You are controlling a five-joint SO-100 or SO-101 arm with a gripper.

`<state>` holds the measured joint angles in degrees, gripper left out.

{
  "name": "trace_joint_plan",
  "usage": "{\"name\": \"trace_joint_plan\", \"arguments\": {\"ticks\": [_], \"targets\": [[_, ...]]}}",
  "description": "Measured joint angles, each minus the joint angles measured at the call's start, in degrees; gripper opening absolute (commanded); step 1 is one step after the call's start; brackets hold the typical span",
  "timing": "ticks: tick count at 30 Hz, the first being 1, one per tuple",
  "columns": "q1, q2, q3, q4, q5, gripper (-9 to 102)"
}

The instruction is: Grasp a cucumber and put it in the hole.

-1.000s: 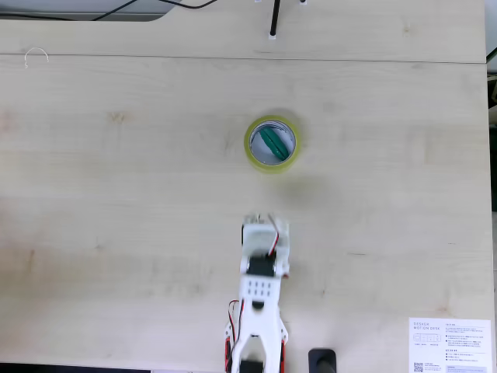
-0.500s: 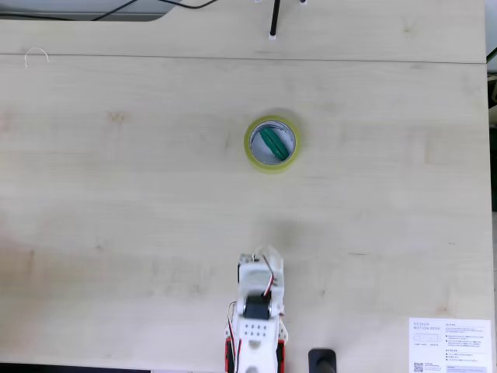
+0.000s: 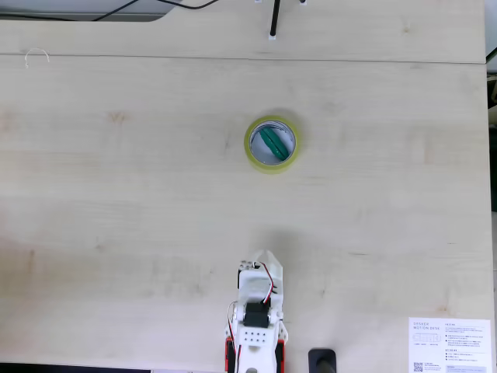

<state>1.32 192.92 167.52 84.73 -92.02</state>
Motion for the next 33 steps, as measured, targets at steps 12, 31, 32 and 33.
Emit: {"name": "trace_joint_plan", "arguments": {"ticks": [12,31,32,33], "targets": [[0.00,0.09,6.86,-2.02,0.70,0],[0.00,0.00,8.53,-3.43,0.26,0],[0.00,0.00,8.53,-3.43,0.26,0],[0.00,0.00,8.53,-3.43,0.26,0]]}}
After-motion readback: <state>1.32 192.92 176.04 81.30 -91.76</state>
